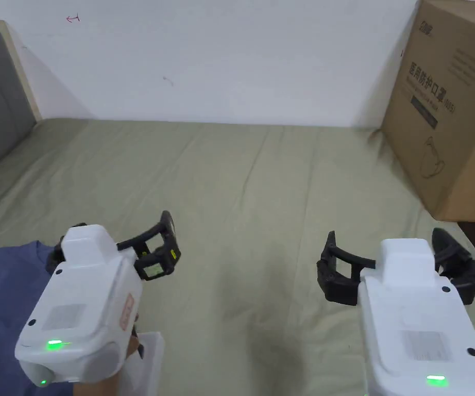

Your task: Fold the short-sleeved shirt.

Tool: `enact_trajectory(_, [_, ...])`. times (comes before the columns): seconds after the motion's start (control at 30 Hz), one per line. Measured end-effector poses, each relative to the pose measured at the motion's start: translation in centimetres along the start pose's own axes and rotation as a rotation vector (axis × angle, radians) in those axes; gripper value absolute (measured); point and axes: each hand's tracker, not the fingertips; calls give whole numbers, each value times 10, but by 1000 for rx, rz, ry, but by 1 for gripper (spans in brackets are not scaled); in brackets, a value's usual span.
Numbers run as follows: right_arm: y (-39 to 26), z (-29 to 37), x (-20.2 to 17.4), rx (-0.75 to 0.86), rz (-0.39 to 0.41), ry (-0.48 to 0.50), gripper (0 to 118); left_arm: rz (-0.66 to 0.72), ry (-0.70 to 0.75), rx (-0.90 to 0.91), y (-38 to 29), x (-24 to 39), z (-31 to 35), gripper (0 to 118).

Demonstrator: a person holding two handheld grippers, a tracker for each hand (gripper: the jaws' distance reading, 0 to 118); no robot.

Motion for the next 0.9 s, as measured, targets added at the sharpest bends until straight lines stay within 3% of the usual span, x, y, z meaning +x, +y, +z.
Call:
enact_trajectory(0.07, [-8,-4,7,-49,-106,40,118,-123,-5,-7,-4,9,1,118])
enact_trajectory(0.13, [-14,-6,10,-80,-140,33,118,-136,-11,-42,-10,12,2,118])
enact_trajectory(0.5, [-14,-5,7,-79,-73,23,118,-145,-5,-72,-17,12,0,118])
enact_trajectory(0.9, [-13,-7,7,-84,-76,40,118,-142,0,-70,-16,7,-1,118])
